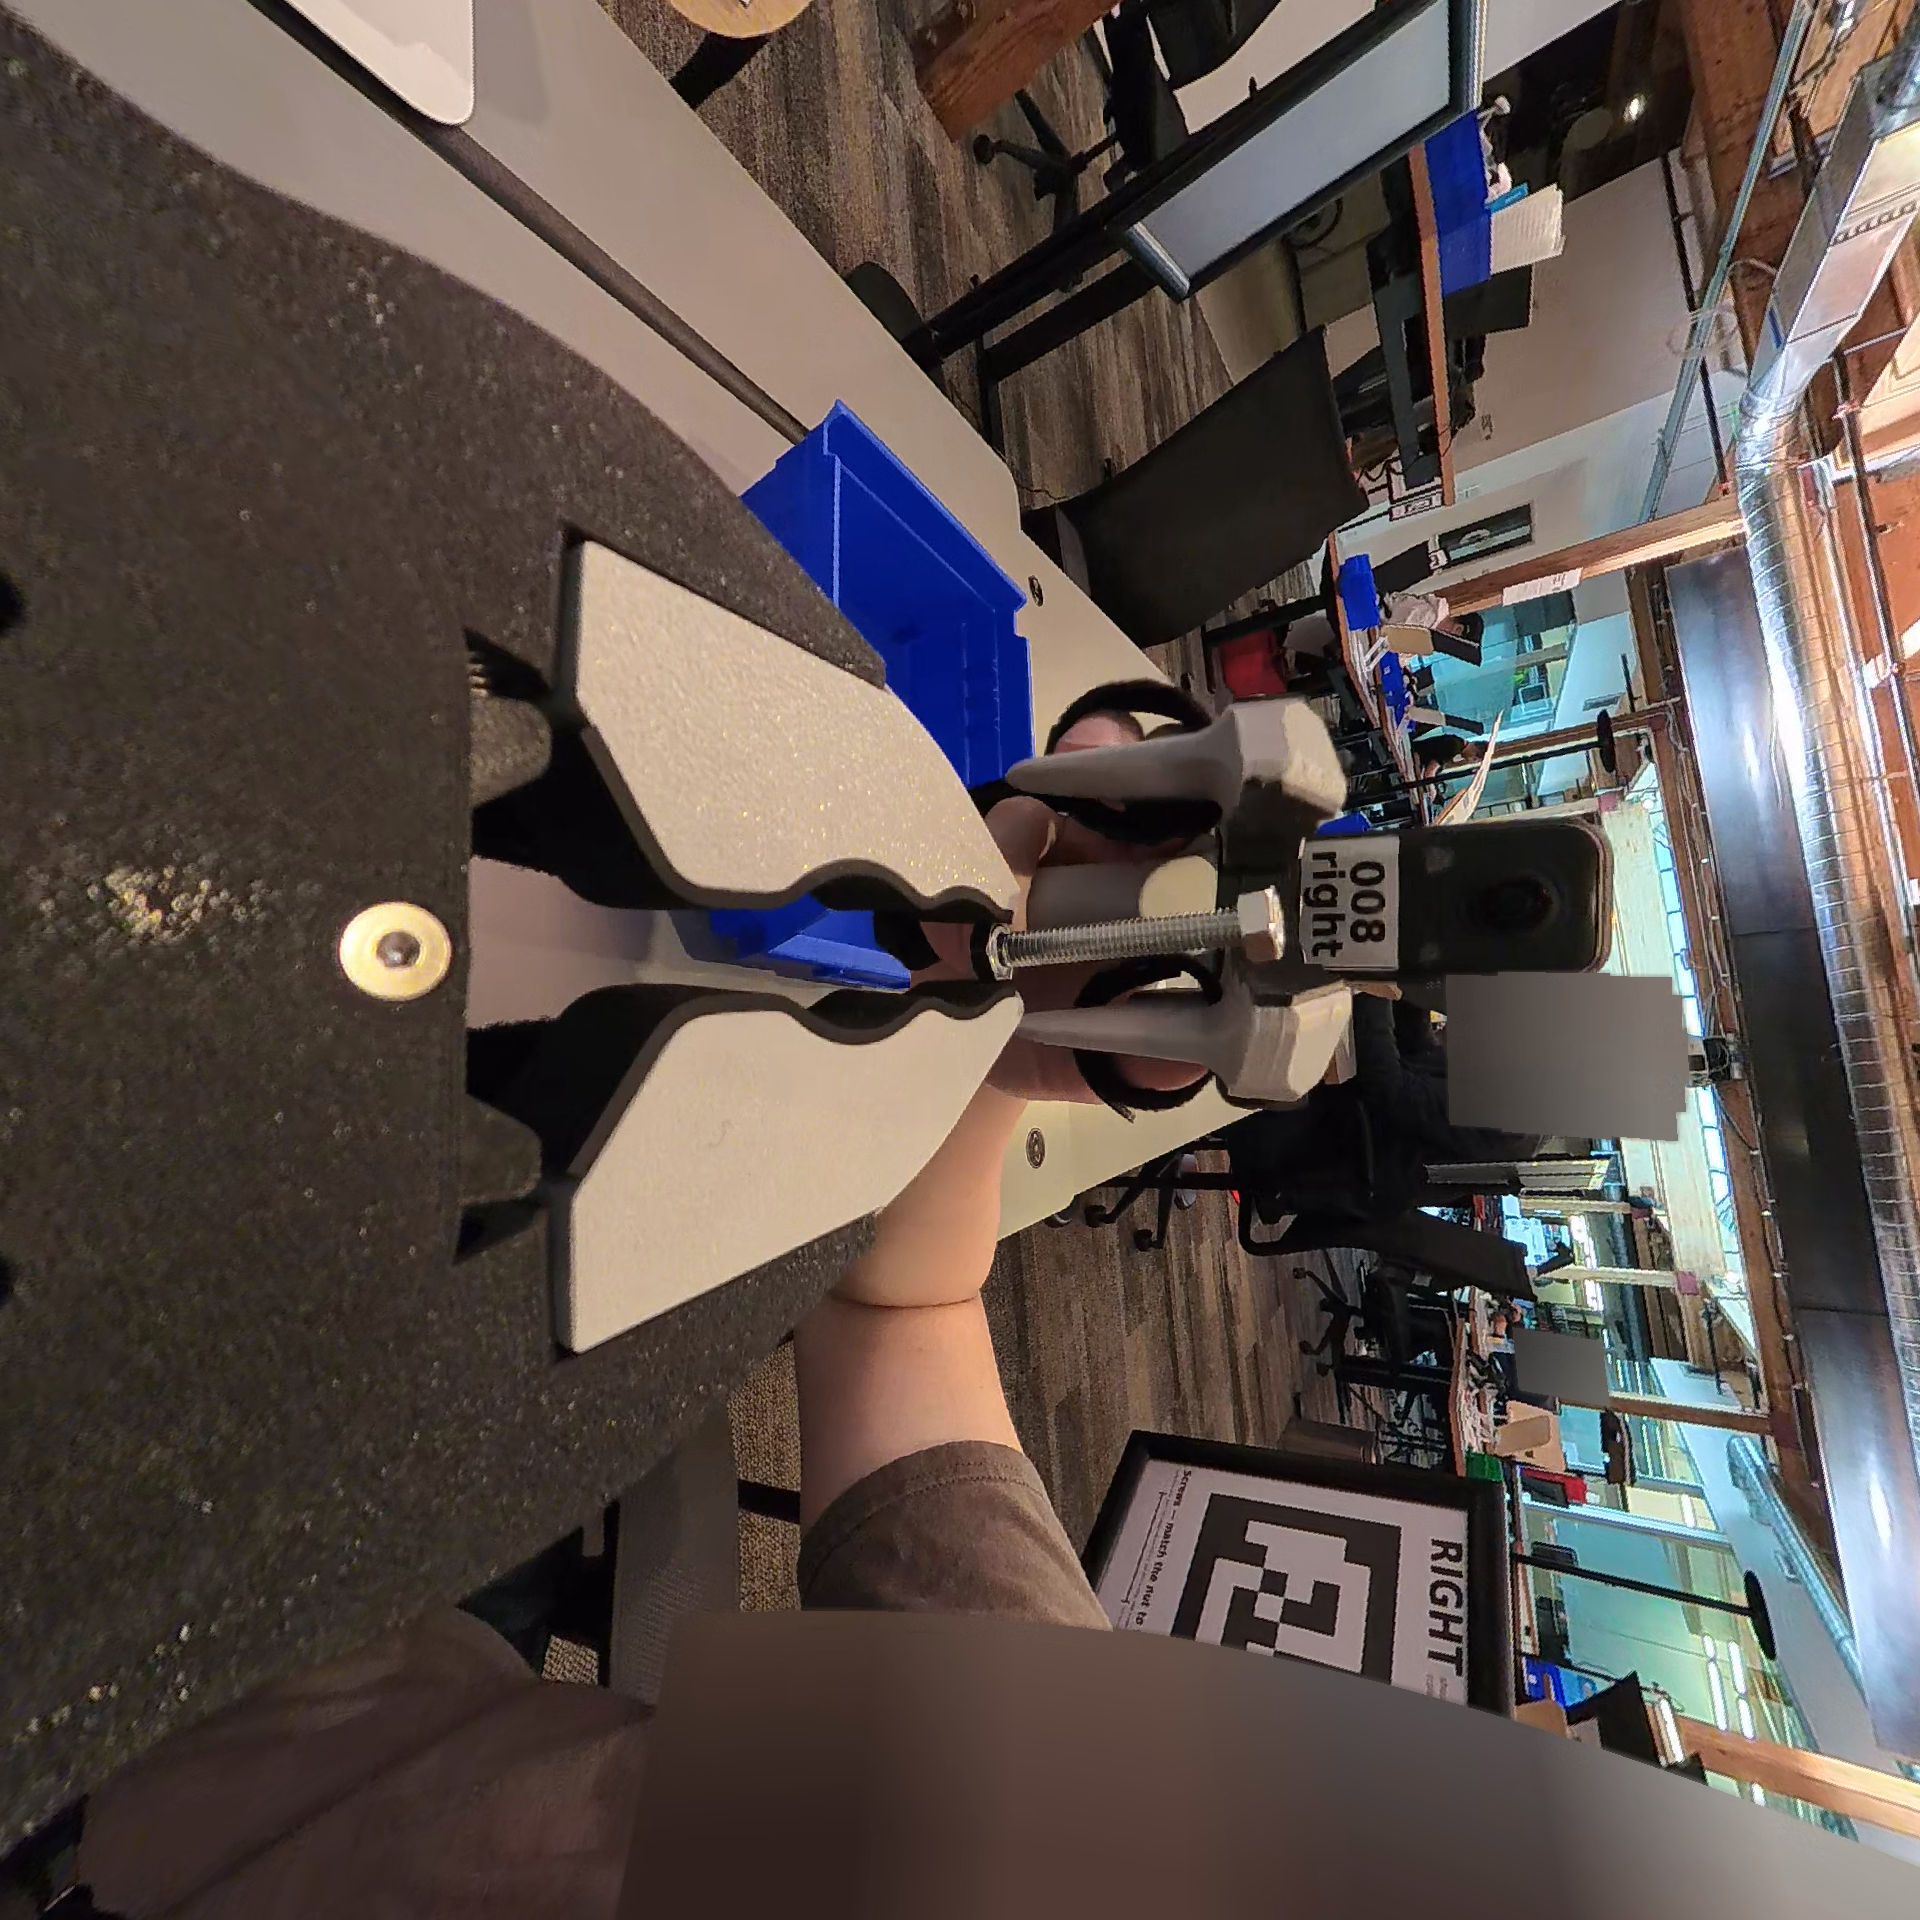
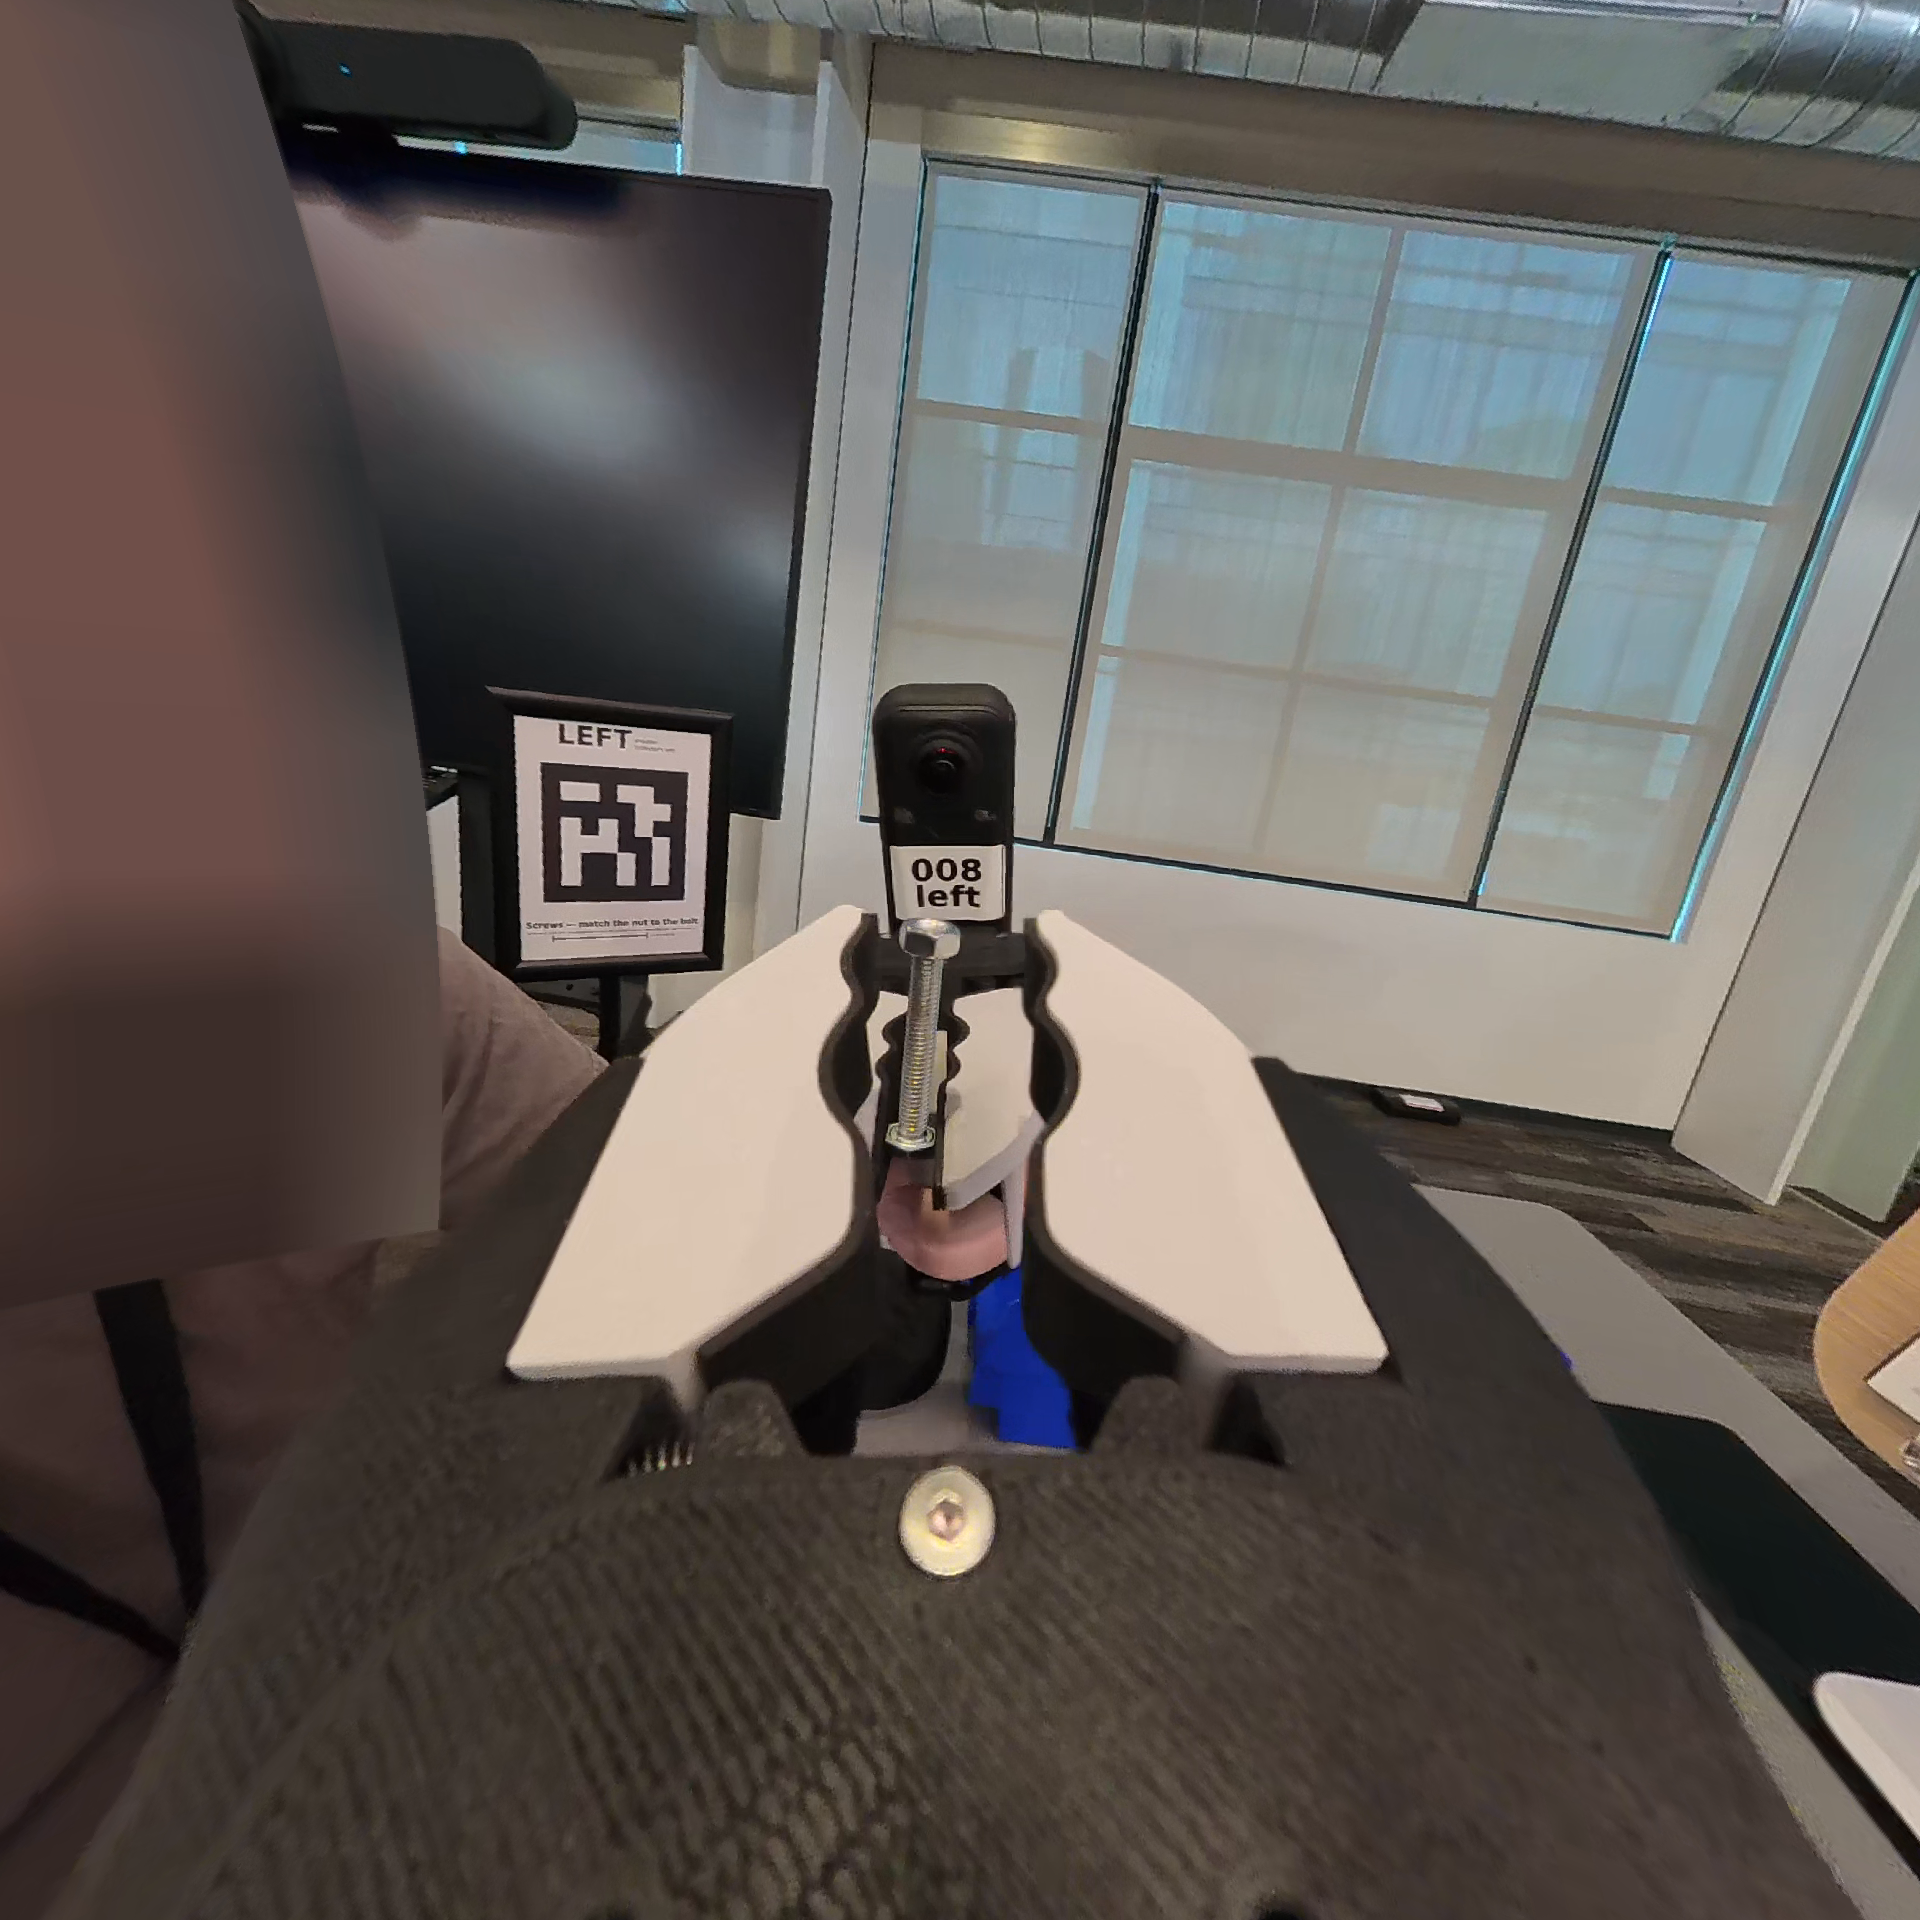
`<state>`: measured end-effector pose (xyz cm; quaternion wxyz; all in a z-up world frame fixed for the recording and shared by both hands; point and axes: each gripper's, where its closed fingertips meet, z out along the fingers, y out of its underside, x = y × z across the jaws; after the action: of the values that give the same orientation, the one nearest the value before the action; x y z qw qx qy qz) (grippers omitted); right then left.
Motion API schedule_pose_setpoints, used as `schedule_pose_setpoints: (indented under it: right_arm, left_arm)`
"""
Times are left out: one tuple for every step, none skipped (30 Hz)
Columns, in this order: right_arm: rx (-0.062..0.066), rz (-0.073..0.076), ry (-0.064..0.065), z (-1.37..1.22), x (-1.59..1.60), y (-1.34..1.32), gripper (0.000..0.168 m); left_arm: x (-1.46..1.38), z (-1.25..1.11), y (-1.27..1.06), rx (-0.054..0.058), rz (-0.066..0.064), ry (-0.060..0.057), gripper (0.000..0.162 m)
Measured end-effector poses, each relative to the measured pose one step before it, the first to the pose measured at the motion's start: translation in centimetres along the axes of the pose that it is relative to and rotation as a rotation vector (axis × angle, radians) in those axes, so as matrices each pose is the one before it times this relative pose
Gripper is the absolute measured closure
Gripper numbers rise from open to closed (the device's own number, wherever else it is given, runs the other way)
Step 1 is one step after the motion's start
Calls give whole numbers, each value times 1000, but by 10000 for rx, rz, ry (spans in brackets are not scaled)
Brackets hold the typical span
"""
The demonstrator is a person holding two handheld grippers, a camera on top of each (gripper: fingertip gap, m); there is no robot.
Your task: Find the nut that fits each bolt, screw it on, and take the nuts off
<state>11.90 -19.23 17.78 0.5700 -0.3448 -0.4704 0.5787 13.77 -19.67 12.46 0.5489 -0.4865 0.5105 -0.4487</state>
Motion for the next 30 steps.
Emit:
schedule_pose_setpoints:
  right_arm:
    - [-38, 78, -24, 23, 19, 82, 142]
    - [-27, 45, 7, 9, 58, 77, 143]
    - [-5, 39, -37, 10, -26, 40, 143]
    - [-6, 57, -73, 35, -81, 27, 143]
    - [-4, 44, -70, 31, -98, 20, 144]
    - [-8, 17, -29, 22, -46, 20, 145]
    - [-11, 5, -13, 31, -25, 27, 145]
    - [-4, 12, -36, 16, -52, 12, 145]
    - [-1, 28, -59, 25, -83, 11, 146]
    - [0, 32, -61, 20, -88, -2, 147]
    - [7, 14, -31, 14, -48, -5, 147]
    - [6, 2, -7, 4, -10, -8, 147]
    - [-2, 10, -9, 11, -16, -3, 148]
    - [8, 11, -15, -6, -20, -13, 148]
    - [11, 12, -15, -6, -10, -16, 149]
    - [-2, 24, -11, 4, -11, 6, 150]
    - [-1, 20, -15, 3, -3, 6, 151]
    - [2, 9, -16, 4, -7, 11, 153]
    - [1, 5, 13, -18, 40, 6, 155]
    - [10, -5, 8, -7, 21, -6, 156]
    - [5, -2, -17, -19, -5, -12, 157]
    - [-24, 0, -3, -7, 9, 26, 157]
    - [-31, -18, 14, 8, 27, 49, 157]
    - [-12, -35, 5, -12, 0, 11, 157]
    - [-1, -32, -7, -11, 1, 8, 157]
    - [-3, -12, -4, -7, 12, 15, 157]
    - [3, 10, -16, 2, 21, 34, 157]
    - [19, 19, -24, 10, 3, 22, 157]
    - [37, 39, -19, 11, 22, 19, 157]
    - [48, 100, -82, 29, -49, 3, 158]
  left_arm:
    - [-17, 1, 8, 1, 4, -12, 152]
    - [4, 9, 4, -2, -11, 4, 152]
    - [14, 4, 17, -11, -12, 19, 152]
    - [-16, -6, 0, -8, 3, -10, 152]
    - [-21, -17, -6, 4, 9, -10, 152]
    - [24, 0, 2, -1, -9, 21, 152]
    - [-2, -1, -6, -2, -9, 2, 152]
    - [-33, -9, 6, 2, 16, -25, 152]
    - [3, -6, 7, -7, 6, -2, 152]
    - [12, 2, 9, -13, -13, 17, 152]
    - [-13, -10, 11, -1, 3, -8, 152]
    - [-17, 1, -4, 2, 12, -14, 152]
    - [8, 8, 36, -18, -10, 14, 152]
    - [-17, 6, 26, -9, -11, 2, 152]
    - [-40, 5, 14, 5, 5, -22, 152]
    - [4, -1, 17, -3, -12, 11, 152]
    - [12, 8, 9, -5, -13, 17, 152]
    - [-8, 8, 11, -2, 9, -10, 152]
    - [11, 5, 14, -5, 14, 0, 152]
    - [22, 23, 9, -8, 7, 11, 152]
    - [27, 15, 34, -20, 7, 15, 152]
    - [13, 21, 40, -25, 11, 5, 152]
    - [-14, 18, 43, -18, 6, -3, 152]
    - [-9, 2, 13, 0, -15, 7, 152]
    - [30, 13, 14, 1, -29, 36, 152]
    - [20, 11, 35, -16, -27, 29, 152]
    - [-24, 11, 41, -15, 5, -3, 152]
    - [25, 21, 30, -14, -8, 28, 152]
    - [19, 5, 20, -11, -32, 35, 152]
    - [57, -4, 0, 4, -35, 63, 152]
